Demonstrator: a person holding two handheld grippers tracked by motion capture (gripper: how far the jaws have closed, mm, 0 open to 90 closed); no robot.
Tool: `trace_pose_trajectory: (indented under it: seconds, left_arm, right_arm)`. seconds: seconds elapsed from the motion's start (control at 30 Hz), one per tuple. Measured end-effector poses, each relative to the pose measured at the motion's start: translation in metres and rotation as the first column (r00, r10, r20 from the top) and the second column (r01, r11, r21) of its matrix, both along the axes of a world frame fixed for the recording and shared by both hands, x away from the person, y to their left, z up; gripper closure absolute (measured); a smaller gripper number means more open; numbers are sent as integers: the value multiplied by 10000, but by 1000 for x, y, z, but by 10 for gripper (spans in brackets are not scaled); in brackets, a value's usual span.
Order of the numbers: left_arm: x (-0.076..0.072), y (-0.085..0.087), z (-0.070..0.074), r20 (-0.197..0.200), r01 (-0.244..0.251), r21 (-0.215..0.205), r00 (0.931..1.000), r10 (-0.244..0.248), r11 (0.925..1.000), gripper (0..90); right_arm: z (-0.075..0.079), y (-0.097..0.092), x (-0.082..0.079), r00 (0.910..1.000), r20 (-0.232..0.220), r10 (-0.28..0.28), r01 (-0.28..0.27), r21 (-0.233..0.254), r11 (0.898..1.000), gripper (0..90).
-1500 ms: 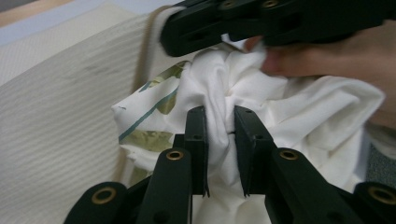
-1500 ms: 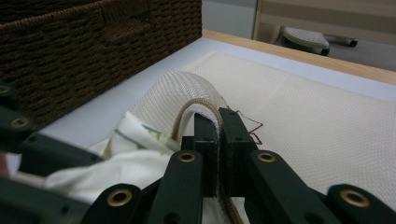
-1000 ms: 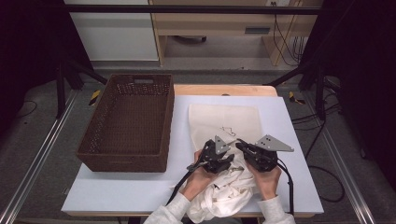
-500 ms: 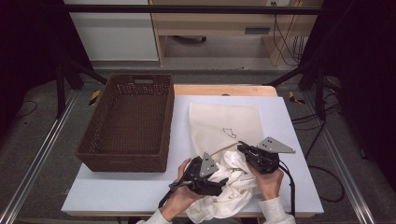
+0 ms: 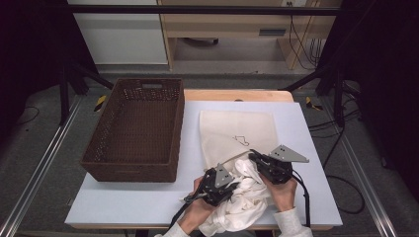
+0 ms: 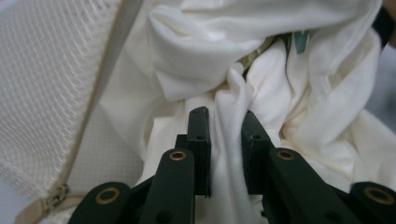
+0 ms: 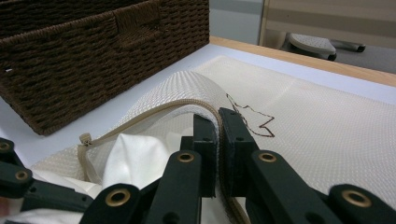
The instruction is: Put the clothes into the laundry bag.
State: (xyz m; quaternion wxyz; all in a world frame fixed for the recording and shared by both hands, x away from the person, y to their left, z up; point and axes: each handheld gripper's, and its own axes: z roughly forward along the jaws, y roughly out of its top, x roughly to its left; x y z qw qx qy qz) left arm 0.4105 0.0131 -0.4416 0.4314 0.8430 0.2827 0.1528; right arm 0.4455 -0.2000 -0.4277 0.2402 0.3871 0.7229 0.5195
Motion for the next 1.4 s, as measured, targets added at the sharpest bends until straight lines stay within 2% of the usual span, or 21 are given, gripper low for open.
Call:
trace_pose_trajectory:
  seconds: [0.07,0.2,0.3,0.33,0.4,0.43,0.53,0.63,0.7,0.73,0.77,0.83,0.9,0.93,1.0,1.07,1.1,1.2,1.27,1.33,1.4]
  left_arm:
    - [4,-4,7,173,-174,25,9997,173,9998,775]
    - [19,-12,14,202,-456,32,9988,455,9990,775]
    - [33,-19,8,297,-981,205,9948,975,9950,773]
    - [38,-22,2,343,-1172,504,9927,1155,9918,771]
    - [46,-25,-8,203,-1296,677,9915,1285,9892,758]
    - [49,-25,-13,148,-1221,649,9925,1213,9904,749]
    - [47,-20,-12,195,-1139,412,9934,1132,9926,681]
    - [41,-11,-3,-94,-840,164,9964,842,9963,514]
    - [33,-4,5,-368,-437,-391,9984,422,9983,408]
    - [26,-1,11,-486,-243,-583,9986,215,9980,376]
    - [21,1,13,-430,-134,-608,9990,108,9981,339]
    - [8,1,18,-92,118,-496,9999,-123,9987,296]
    - [-1,-2,16,-154,265,-424,9995,-272,9987,258]
    - [-3,-6,11,-168,279,-260,9995,-283,9993,241]
    - [0,-14,-2,-155,132,221,9998,-128,9997,227]
    - [5,-18,-12,-466,57,208,9989,-47,9998,219]
    - [7,-19,-16,-592,-20,139,9982,28,9999,227]
    - [9,-20,-20,-542,-113,604,9984,146,9981,365]
    - [9,-21,-19,-371,-432,940,9982,469,9946,531]
    - [8,-21,-20,-205,-474,958,9986,496,9943,694]
    - [7,-20,-19,-50,-512,774,9986,518,9957,760]
  right_arm:
    - [0,-1,0,10000,29,-23,23,45,10000,859]
    - [1,-2,-2,9999,135,-47,46,112,9999,849]
    - [2,-3,-2,10000,93,14,-16,203,9998,850]
    - [2,-2,-2,10000,84,15,-16,190,9998,851]
    - [2,-1,-2,10000,65,49,-50,160,9999,852]
    - [2,-1,-2,9999,70,100,-101,96,9999,853]
    - [2,1,-3,9999,85,111,-110,-99,9999,855]
    - [2,-2,-2,9998,84,183,-181,-172,9997,856]
    - [2,-2,-2,9998,110,192,-190,-238,9995,856]
    - [2,-3,-2,9998,110,192,-189,-242,9995,856]
    - [2,-3,-2,9998,88,191,-189,-217,9996,856]
    - [2,-3,-2,9998,78,200,-198,-225,9996,856]
    - [2,-3,-2,9998,114,177,-174,-292,9994,856]
    - [2,-2,-2,9998,107,155,-152,-256,9996,856]
    - [2,-2,-2,9999,79,111,-109,-233,9997,855]
    - [2,-1,-2,9999,86,58,-57,-209,9998,854]
    - [1,-1,-2,10000,79,41,-40,-195,9998,854]
    - [0,0,0,10000,12,23,-23,-101,9999,855]
    - [-1,2,1,10000,-49,6,-7,-145,9999,855]
    - [-2,2,1,10000,-16,10,-11,-206,9998,856]
    - [-2,2,1,10000,-30,-19,19,-209,9998,857]
